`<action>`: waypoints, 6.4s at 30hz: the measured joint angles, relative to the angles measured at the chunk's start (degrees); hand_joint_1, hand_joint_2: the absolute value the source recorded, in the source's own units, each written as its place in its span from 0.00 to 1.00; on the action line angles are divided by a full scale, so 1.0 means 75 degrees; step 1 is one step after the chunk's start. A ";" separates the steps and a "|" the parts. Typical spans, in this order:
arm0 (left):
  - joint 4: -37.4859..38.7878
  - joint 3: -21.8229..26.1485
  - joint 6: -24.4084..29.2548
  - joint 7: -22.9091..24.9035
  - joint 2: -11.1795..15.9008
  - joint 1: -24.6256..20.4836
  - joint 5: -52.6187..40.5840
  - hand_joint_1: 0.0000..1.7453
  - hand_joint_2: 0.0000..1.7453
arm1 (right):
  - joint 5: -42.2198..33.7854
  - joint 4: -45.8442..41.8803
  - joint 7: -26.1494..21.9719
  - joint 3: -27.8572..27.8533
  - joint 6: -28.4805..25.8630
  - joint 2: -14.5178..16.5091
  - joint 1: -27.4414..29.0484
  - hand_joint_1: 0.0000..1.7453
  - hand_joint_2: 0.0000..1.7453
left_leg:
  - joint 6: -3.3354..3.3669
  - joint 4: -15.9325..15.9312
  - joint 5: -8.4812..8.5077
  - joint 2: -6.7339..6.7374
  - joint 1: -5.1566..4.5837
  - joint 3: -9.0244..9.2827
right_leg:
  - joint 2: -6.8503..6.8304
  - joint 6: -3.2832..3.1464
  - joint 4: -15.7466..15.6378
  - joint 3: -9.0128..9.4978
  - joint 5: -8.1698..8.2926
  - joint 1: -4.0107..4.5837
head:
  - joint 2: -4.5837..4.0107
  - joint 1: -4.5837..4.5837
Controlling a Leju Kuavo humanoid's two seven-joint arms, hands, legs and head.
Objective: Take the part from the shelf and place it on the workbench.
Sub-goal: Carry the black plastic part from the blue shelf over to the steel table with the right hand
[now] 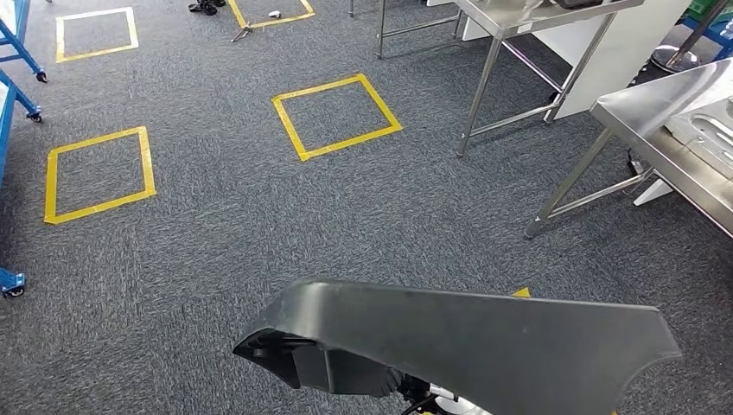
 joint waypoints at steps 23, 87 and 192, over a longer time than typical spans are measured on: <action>0.0039 0.0141 0.0025 0.0090 -0.0195 -0.0073 0.0121 0.00 1.00 | -0.0176 -0.0079 0.0361 0.0089 0.0052 -0.0168 -0.0289 1.00 1.00 | -0.0093 0.0040 0.0055 -0.0569 0.0032 -0.0094 | 0.0755 -0.0092 -0.1149 0.0574 0.0260 0.0035 | 0.0000 -0.0001; 0.0039 0.0168 -0.0163 -0.0090 -0.0360 -0.0107 0.0012 0.00 1.00 | -0.0833 -0.0243 0.0241 0.0073 -0.0104 -0.0105 -0.0328 1.00 1.00 | 0.0060 -0.0013 0.0115 -0.0473 0.0007 -0.0124 | 0.0462 0.0035 -0.0666 0.0349 -0.0050 0.0024 | 0.0000 0.0001; 0.0039 0.0173 -0.0849 -0.0530 -0.0206 -0.0119 0.0189 0.00 1.00 | -0.0252 -0.0390 -0.0091 -0.0208 -0.0339 -0.0134 -0.0046 1.00 1.00 | -0.0105 0.0185 -0.0422 -0.0341 -0.0031 0.0545 | 0.0112 -0.0246 -0.1329 0.0416 0.0593 0.0128 | 0.0000 -0.0001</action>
